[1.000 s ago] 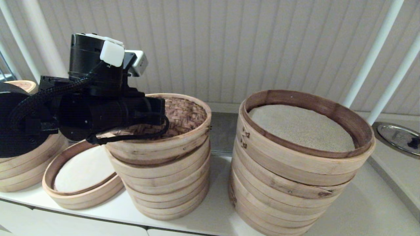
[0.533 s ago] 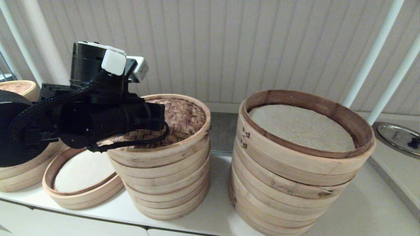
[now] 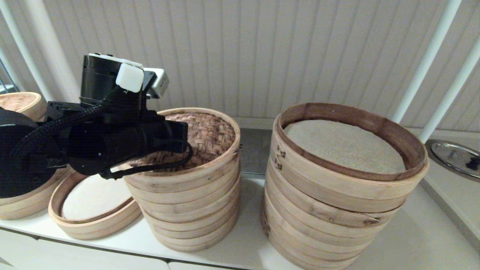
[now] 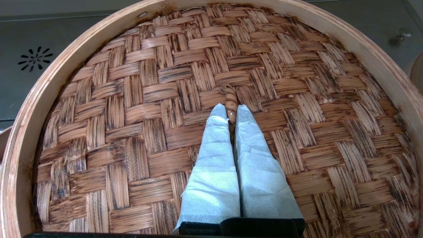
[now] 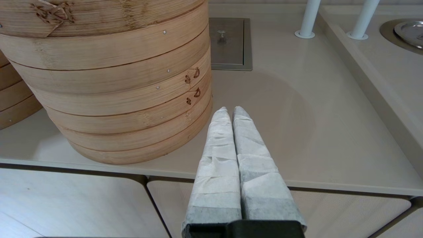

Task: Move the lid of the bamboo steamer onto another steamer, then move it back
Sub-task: Put the steamer

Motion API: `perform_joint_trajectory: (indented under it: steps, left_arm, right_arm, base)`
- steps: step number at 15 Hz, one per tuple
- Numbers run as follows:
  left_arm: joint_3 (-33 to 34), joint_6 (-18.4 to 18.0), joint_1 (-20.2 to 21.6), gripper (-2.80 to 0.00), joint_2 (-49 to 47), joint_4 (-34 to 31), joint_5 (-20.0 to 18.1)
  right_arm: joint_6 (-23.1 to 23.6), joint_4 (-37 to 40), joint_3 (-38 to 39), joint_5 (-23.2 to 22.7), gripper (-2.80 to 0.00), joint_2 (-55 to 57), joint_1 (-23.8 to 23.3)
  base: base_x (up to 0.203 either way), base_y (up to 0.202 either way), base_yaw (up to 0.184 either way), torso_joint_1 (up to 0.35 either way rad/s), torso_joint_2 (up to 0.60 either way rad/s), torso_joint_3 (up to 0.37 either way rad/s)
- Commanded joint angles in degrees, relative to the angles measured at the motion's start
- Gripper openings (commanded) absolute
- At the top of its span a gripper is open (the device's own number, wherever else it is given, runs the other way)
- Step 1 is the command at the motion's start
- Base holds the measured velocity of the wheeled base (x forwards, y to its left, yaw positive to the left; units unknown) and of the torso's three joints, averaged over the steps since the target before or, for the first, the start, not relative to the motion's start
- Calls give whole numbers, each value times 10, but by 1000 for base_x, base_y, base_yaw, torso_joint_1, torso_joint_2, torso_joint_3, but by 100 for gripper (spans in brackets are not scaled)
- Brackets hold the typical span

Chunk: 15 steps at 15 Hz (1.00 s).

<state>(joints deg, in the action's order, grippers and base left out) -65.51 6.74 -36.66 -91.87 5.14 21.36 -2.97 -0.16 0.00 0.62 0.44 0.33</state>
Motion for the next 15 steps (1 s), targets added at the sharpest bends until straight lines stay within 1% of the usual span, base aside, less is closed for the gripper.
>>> perform_joint_trajectory:
  steps: [1, 2, 3, 4, 7, 10, 12, 15]
  left_arm:
    - [4, 0, 0, -280, -2, -3, 2]
    - [5, 0, 0, -280, -2, -3, 3]
    - [8, 0, -1, -267, -2, -2, 3]
    - [8, 0, -1, 0, -2, -2, 3]
    - [-4, -4, -1, 0, 0, 13, 4]
    - [-22, -7, 0, 0, 4, 12, 5]
    - [-47, -15, 1, 0, 22, 7, 8]
    - [-57, -34, 14, 0, 70, -1, 34]
  right_arm:
    - [0, 0, 1, 0, -280, 0, 0]
    - [0, 0, 1, 0, -280, 0, 0]
    - [0, 0, 1, 0, -280, 0, 0]
    - [0, 0, 1, 0, -280, 0, 0]
    - [0, 0, 1, 0, -280, 0, 0]
    - [0, 0, 1, 0, -280, 0, 0]
    - [0, 1, 1, 0, -280, 1, 0]
    - [0, 0, 1, 0, -280, 0, 0]
  base:
    - [0, 0, 0, 0, 0, 0]
    - [0, 0, 0, 0, 0, 0]
    - [0, 0, 0, 0, 0, 0]
    - [0, 0, 0, 0, 0, 0]
    - [0, 0, 0, 0, 0, 0]
    - [0, 0, 0, 0, 0, 0]
    - [0, 0, 0, 0, 0, 0]
    - [0, 0, 0, 0, 0, 0]
